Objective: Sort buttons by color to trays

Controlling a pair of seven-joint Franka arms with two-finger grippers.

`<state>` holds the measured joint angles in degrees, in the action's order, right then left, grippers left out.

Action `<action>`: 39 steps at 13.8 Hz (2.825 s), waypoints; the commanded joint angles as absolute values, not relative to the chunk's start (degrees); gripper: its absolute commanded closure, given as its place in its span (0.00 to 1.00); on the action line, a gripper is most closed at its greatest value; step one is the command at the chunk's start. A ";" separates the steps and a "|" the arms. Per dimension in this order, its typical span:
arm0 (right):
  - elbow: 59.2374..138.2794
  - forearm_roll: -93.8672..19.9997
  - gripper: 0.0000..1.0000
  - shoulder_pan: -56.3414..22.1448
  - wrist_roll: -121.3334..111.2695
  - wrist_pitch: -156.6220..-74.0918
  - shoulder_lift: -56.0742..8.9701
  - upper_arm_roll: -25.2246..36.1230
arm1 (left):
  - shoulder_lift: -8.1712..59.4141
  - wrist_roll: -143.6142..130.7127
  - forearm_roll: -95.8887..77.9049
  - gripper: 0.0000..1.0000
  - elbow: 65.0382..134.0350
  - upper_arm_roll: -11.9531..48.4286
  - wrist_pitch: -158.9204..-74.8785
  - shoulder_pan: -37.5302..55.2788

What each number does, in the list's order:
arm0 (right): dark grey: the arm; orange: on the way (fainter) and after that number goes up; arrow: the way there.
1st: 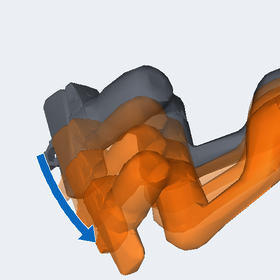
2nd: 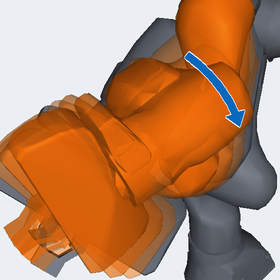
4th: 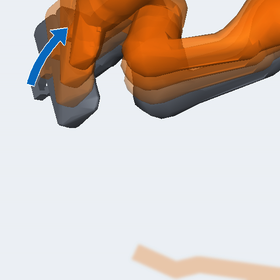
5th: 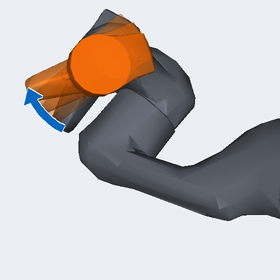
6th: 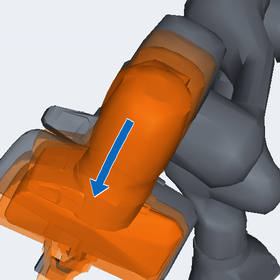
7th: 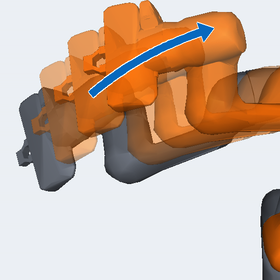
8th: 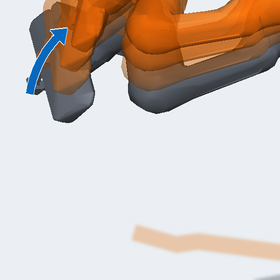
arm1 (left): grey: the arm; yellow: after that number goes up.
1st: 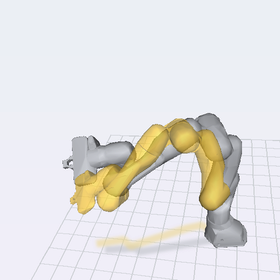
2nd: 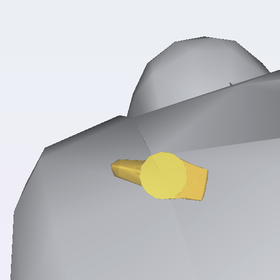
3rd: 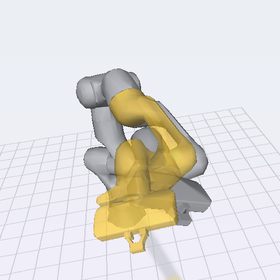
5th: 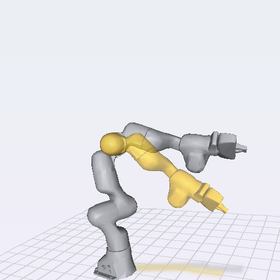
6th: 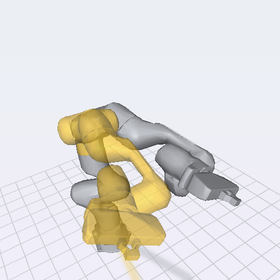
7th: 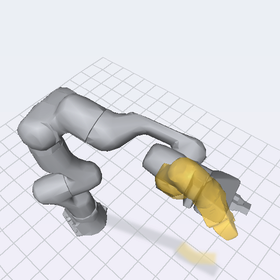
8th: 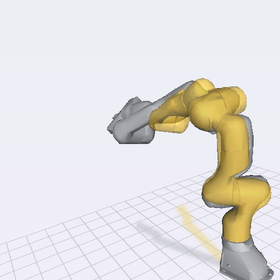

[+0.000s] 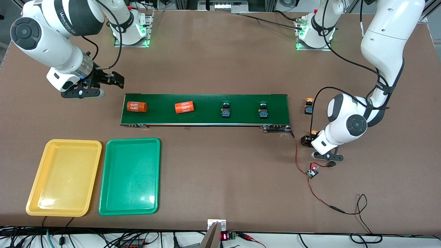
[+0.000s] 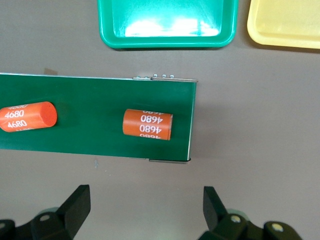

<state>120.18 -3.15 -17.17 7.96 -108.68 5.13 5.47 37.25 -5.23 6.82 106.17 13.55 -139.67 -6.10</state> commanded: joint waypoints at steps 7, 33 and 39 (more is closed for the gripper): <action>120.85 -4.04 0.00 -17.75 24.39 -114.33 2.65 -5.07 | 30.50 -4.48 7.21 0.88 95.21 15.63 -114.74 -5.71; 107.23 11.51 0.00 -30.14 57.04 -133.68 -24.95 -14.33 | 27.33 -32.17 7.38 0.00 97.32 31.29 -103.75 -6.76; 107.23 11.95 0.00 -30.15 57.04 -138.25 -28.21 -13.28 | 25.58 -17.17 7.47 0.00 97.37 21.73 -97.73 -7.73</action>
<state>108.36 10.36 -29.54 55.61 -137.02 -26.79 -14.45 26.27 -23.75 6.86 95.98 24.74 -98.73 -7.71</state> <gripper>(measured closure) 0.000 0.000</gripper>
